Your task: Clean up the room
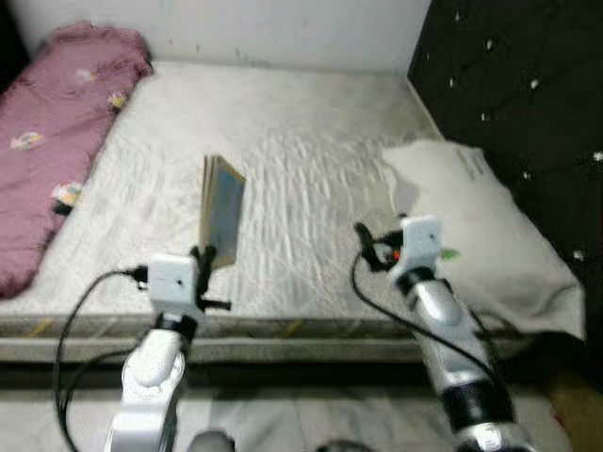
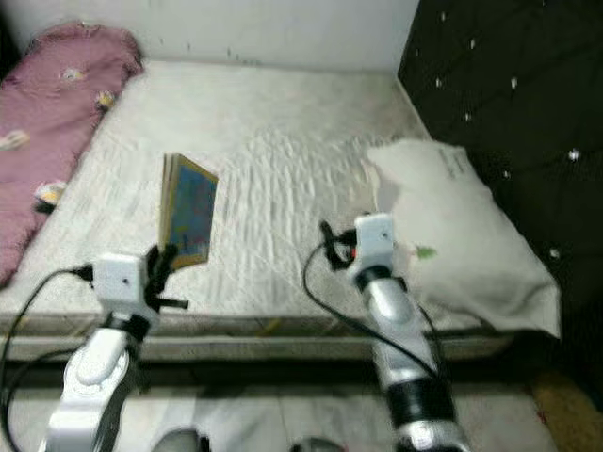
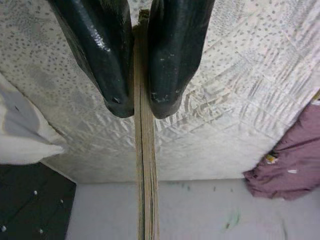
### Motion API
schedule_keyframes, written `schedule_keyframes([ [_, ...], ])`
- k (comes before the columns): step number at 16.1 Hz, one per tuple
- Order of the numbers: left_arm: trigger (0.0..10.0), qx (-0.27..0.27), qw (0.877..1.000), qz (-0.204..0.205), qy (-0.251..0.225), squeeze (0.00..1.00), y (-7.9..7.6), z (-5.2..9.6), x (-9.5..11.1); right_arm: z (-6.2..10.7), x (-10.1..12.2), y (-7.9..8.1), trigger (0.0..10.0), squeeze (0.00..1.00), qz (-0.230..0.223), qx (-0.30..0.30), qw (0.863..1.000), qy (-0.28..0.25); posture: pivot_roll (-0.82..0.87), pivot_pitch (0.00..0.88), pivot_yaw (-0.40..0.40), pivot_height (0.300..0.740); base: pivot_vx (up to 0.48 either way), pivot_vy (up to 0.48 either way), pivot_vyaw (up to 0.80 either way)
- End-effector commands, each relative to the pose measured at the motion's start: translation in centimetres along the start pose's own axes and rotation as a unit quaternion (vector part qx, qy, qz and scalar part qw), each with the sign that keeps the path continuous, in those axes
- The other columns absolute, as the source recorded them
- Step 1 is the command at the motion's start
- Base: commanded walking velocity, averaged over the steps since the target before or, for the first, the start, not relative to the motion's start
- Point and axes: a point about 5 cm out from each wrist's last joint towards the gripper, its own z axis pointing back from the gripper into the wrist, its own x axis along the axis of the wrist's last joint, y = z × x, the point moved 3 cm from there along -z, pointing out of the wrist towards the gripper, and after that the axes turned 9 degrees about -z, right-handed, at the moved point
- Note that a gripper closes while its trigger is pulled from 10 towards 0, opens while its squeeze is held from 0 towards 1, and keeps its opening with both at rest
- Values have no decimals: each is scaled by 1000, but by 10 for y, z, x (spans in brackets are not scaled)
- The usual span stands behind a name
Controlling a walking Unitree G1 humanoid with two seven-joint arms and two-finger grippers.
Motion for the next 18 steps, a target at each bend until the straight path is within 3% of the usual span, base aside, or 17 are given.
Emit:
schedule_keyframes([
  [1,10000,-1,999,-4,-35,0,1,-1,15,-2,6,1,10000,0,1,-1,1000,-12,69,51,-66,740,292,0,0],
  [11,10000,-1,999,-2,-33,0,2,-2,14,-2,7,1,10000,0,1,-3,1000,-13,68,53,-67,740,376,0,0],
  [16,10000,19,1000,-5,-18,0,6,-3,10,-2,8,2,10000,0,7,0,1000,-17,69,53,-67,740,0,0,0],
  [18,10000,21,1000,-9,-18,0,7,-3,10,-2,8,1,10000,0,7,-2,1000,-16,68,53,-67,740,0,0,-606],
])
